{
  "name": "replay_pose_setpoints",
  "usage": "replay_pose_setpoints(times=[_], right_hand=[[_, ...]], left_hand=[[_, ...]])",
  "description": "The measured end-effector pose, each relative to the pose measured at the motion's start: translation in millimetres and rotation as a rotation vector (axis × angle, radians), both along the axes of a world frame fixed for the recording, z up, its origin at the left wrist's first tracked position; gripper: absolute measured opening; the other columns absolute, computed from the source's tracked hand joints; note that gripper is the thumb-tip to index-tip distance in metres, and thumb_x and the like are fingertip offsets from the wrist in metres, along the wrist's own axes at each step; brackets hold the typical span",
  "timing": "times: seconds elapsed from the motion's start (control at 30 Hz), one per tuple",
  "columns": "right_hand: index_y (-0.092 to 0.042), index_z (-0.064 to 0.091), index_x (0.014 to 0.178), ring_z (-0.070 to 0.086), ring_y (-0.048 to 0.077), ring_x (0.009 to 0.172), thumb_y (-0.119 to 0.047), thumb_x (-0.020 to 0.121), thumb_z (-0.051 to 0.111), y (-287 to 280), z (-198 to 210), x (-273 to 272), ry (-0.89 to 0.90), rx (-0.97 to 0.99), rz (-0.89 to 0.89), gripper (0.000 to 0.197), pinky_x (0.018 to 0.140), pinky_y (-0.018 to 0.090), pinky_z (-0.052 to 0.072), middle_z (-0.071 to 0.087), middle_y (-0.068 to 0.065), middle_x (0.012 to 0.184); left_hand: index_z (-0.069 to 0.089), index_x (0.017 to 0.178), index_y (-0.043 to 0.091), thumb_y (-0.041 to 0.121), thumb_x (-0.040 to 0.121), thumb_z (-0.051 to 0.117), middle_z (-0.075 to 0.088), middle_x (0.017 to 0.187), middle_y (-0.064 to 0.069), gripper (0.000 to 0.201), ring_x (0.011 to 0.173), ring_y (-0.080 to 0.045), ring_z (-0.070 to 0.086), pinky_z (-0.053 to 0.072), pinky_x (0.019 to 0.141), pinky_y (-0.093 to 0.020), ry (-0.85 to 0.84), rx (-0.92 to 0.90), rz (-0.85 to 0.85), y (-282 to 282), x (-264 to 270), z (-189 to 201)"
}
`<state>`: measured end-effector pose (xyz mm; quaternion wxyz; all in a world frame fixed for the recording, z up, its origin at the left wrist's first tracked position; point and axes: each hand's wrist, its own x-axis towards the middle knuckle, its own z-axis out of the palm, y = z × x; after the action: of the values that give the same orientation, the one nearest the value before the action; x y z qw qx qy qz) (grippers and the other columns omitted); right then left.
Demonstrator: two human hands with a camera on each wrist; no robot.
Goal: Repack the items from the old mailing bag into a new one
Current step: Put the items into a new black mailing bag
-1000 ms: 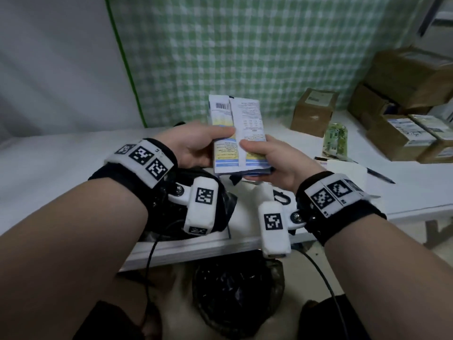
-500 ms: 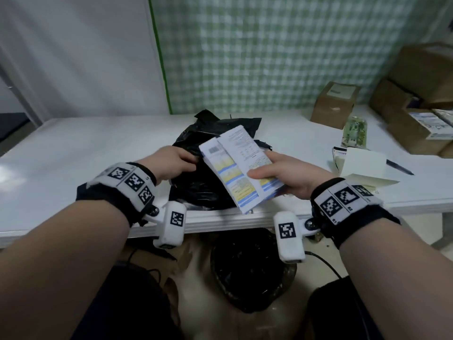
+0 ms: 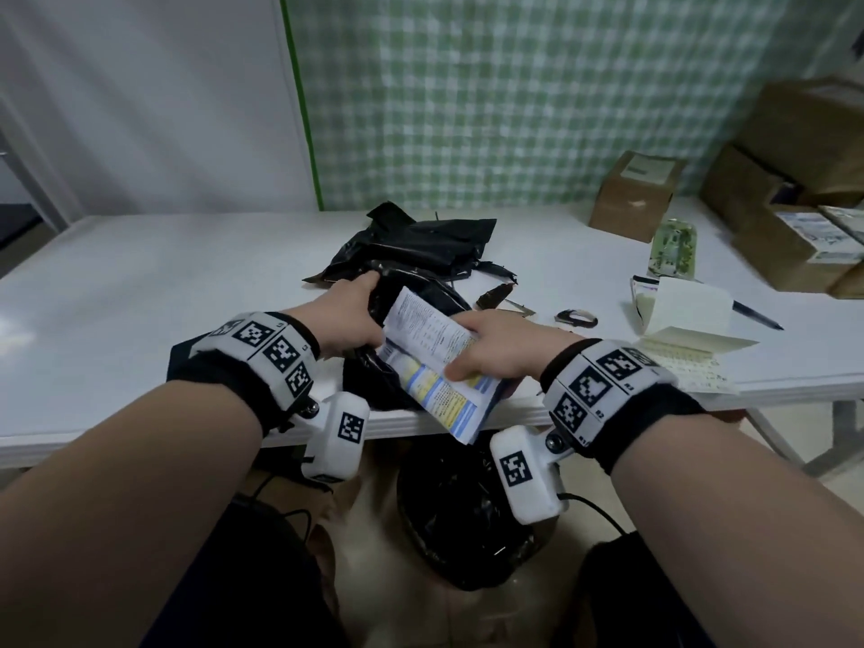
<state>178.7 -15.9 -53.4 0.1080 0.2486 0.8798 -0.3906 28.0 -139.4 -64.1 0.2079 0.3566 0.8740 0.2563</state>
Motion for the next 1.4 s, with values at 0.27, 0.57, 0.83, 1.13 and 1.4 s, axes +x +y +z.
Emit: replay_pose_setpoints(times=[0.27,0.57,0.83,1.13,1.4], right_hand=[[-0.005,0.055,0.116,0.068,0.033,0.074,-0.019,0.085,0.063,7.3,1.1,-17.8,-0.128,-0.199,-0.099,0.035,0.052,0.031,0.058,0.066,0.018,0.098],[-0.011,0.064,0.084,0.054,0.010,0.036,-0.030,0.087,0.060,28.5,-18.1,-14.1,-0.113,-0.496,-0.296,0.020,0.035,0.013,0.033,0.066,0.003,0.060],[-0.011,0.060,0.076,0.046,0.004,0.028,-0.032,0.089,0.060,24.5,-23.5,-30.2,-0.028,-0.575,-0.413,0.025,0.029,0.010,0.032,0.060,-0.002,0.049],[0.005,0.059,0.098,0.066,0.019,0.058,0.003,0.090,0.056,17.6,-30.9,-31.5,0.164,-0.690,-0.599,0.009,0.040,0.018,0.051,0.064,0.015,0.079],[-0.010,0.061,0.094,0.066,0.017,0.072,-0.023,0.087,0.066,11.9,-33.5,-36.1,0.167,-0.720,-0.539,0.015,0.061,0.025,0.056,0.067,0.008,0.088]], left_hand=[[0.031,0.142,0.022,0.011,0.072,0.068,0.041,0.122,-0.013,0.080,0.107,-0.025,0.048,0.041,0.087,-0.025,0.243,0.014,-0.173,11.6,9.1,6.2],[0.010,0.150,0.027,0.007,0.076,0.064,0.025,0.143,-0.006,0.094,0.127,-0.024,0.041,0.041,0.101,-0.026,0.234,-0.220,-0.382,-3.9,7.8,-0.9],[0.022,0.148,0.024,0.012,0.079,0.066,0.036,0.146,-0.003,0.083,0.133,-0.016,0.035,0.026,0.108,-0.020,0.206,-0.144,-0.465,-3.3,10.0,2.8],[0.013,0.149,0.031,0.000,0.076,0.064,0.052,0.132,-0.004,0.094,0.101,-0.020,0.058,0.050,0.085,-0.031,0.077,0.138,-0.086,-17.6,-1.2,-4.1],[0.059,0.116,0.011,-0.018,0.073,0.049,0.066,0.108,-0.014,0.053,0.096,-0.022,0.061,0.051,0.086,-0.037,-0.217,0.226,-0.090,-21.1,2.5,-7.0]])
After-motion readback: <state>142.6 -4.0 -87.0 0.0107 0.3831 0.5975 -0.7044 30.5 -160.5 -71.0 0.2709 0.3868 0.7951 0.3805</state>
